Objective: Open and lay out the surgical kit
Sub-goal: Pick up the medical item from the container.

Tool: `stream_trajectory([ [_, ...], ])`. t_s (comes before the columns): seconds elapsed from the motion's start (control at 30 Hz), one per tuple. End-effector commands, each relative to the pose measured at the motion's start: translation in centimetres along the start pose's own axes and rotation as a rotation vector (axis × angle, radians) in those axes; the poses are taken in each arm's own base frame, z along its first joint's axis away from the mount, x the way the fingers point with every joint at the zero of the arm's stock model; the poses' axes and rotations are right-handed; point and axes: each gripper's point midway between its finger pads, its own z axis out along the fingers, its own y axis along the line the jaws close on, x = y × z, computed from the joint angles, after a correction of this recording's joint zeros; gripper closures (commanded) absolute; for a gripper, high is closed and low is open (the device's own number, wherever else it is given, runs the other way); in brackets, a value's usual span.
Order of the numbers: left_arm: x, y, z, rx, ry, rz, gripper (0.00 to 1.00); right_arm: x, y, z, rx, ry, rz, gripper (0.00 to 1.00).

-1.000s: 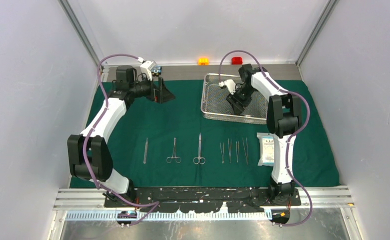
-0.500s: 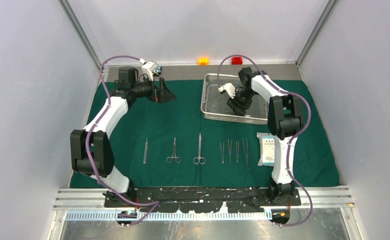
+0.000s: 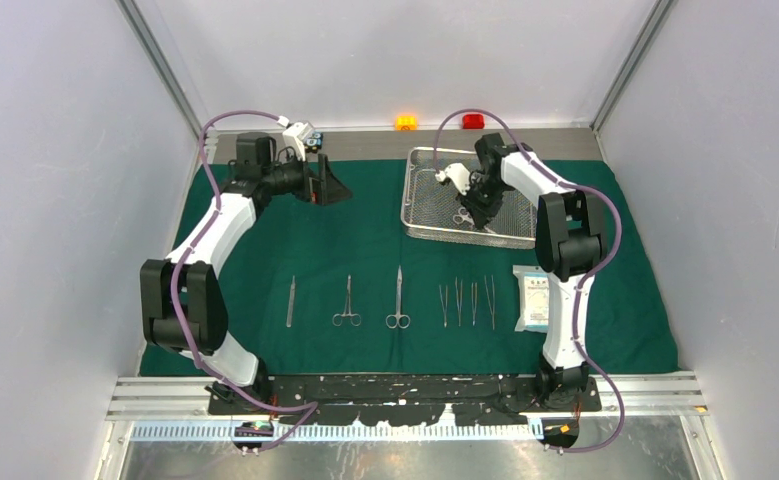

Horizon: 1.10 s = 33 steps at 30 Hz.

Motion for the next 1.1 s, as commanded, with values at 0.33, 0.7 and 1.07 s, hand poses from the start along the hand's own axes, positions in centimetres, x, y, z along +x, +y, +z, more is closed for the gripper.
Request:
stream_trajectory([
  [0.33,-2.3,-1.0,-0.7,0.029,-0.054,0.071,0.0,-2.8,-1.0,-1.0,0.012,-0.087,0.054,0.99],
  [0.7,-2.1,-1.2,-0.7,0.041,-0.049,0.06,0.0,-4.7,-3.6,-1.8,0.137,-0.155,0.251,0.68],
  [1.07,-2.2,-1.2,-0.5,0.052,-0.052,0.05,0.0,-5.3,-6.8,-1.6,0.275,-0.181,0.367,0.65],
])
